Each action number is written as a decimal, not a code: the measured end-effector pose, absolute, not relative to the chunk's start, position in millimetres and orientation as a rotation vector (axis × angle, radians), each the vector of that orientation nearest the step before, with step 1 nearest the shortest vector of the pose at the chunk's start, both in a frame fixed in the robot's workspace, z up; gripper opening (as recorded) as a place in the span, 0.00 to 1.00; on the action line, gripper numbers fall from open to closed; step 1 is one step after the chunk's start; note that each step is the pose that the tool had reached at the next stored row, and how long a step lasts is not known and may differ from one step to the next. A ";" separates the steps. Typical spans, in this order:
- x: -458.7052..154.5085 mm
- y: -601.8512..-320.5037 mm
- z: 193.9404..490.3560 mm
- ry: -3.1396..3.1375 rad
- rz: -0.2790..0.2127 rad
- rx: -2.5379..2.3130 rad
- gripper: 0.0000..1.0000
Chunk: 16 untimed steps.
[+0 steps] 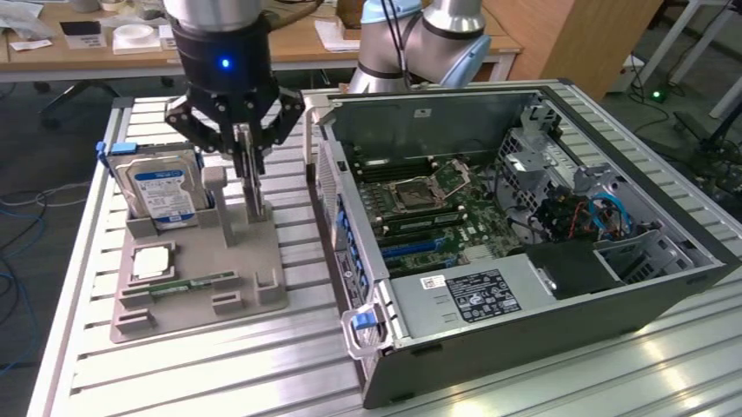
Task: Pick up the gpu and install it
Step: 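Pick up the gpu and move the gpu toward the slot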
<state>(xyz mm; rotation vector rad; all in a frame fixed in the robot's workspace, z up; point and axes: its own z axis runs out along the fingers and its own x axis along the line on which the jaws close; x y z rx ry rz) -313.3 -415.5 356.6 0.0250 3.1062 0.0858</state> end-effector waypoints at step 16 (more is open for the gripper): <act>-311.8 -415.4 407.5 3.099 0.086 0.025 0.27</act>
